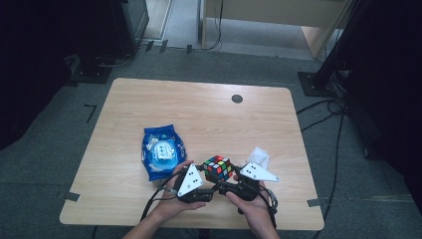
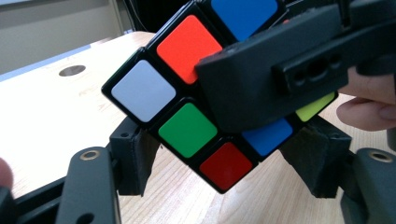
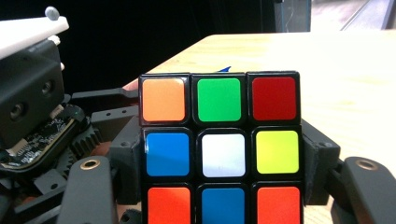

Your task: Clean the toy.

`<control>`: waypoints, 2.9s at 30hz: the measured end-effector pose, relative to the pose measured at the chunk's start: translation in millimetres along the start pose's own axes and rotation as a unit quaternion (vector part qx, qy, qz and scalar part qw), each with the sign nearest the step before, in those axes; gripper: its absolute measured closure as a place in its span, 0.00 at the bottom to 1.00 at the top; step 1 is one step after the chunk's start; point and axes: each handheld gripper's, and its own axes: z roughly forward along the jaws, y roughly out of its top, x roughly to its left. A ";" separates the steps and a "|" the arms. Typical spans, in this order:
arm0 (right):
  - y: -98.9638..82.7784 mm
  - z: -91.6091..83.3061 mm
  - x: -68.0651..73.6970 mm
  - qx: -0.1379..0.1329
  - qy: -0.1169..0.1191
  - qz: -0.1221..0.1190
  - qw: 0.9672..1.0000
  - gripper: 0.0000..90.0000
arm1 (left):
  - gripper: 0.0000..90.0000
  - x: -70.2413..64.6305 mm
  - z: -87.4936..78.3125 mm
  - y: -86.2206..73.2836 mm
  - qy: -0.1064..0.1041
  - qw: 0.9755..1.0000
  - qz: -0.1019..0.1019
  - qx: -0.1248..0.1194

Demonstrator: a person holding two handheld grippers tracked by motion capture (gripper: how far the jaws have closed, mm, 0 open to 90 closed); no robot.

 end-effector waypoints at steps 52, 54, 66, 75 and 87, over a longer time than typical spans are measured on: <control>4.4 -0.5 2.3 -0.030 0.010 0.035 0.999 0.38 | 0.20 -1.4 -3.4 3.7 -0.020 0.999 -0.041 -0.013; 3.7 -0.8 2.4 -0.032 0.011 0.037 0.999 0.38 | 0.20 -1.8 -3.3 4.3 -0.017 0.999 -0.045 -0.014; 1.5 -0.8 1.4 -0.030 0.002 0.038 0.999 0.38 | 0.24 2.7 -5.3 2.9 -0.022 0.999 -0.045 -0.014; 2.4 -3.6 -2.8 -0.021 0.010 0.043 0.999 0.38 | 0.30 9.3 -8.4 -1.3 -0.019 1.000 -0.017 -0.008; 0.1 -1.1 3.6 -0.016 0.011 0.042 0.999 0.39 | 0.30 7.4 -8.6 0.8 0.001 1.000 -0.023 -0.014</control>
